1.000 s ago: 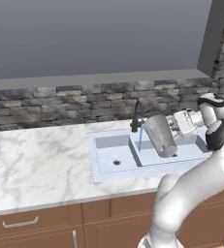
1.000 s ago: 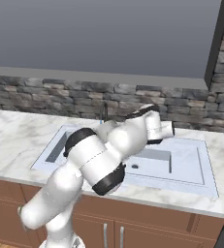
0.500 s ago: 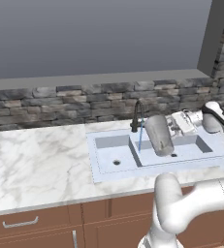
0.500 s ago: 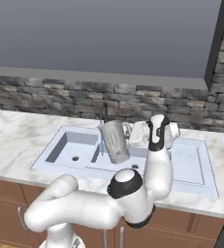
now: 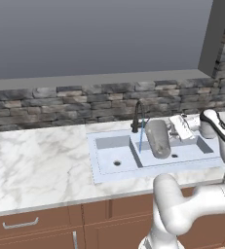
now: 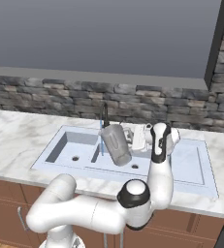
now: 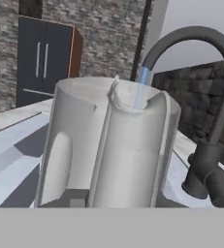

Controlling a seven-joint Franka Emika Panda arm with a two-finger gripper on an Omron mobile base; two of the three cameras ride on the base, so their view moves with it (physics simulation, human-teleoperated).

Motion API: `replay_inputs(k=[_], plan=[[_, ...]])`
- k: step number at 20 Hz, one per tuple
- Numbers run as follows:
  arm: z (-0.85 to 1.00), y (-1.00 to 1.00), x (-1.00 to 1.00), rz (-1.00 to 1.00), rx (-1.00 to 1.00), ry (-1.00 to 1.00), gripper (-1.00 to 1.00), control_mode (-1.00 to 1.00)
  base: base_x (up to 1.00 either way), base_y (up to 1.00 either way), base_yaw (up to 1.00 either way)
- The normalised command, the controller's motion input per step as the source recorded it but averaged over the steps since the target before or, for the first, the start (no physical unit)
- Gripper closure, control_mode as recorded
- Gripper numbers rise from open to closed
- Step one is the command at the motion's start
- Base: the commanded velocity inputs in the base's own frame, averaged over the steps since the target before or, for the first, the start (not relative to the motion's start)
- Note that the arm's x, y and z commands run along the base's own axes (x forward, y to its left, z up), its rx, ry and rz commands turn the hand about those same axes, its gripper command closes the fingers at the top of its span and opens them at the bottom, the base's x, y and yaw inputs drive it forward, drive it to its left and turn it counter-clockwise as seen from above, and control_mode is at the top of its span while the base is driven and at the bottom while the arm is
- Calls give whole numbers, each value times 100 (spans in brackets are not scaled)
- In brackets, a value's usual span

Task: Turn on the sink faucet and place the jug under the water for a few seconds to fill it up.

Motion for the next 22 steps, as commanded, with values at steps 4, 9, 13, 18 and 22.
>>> replay_inputs(k=[4, 9, 13, 18, 22], plan=[[-38, 13, 10, 0, -1, -9, 100, -100, 0, 0, 0], [-26, 25, 13, 0, 0, -2, 100, -100, 0, 0, 0], [-25, 41, 2, 2, 0, 0, 100, -100, 0, 0, 0], [-27, 57, -6, 1, 0, 1, 100, -100, 0, 0, 0], [-26, 56, -7, 0, 0, 1, 100, -100, 0, 0, 0]])
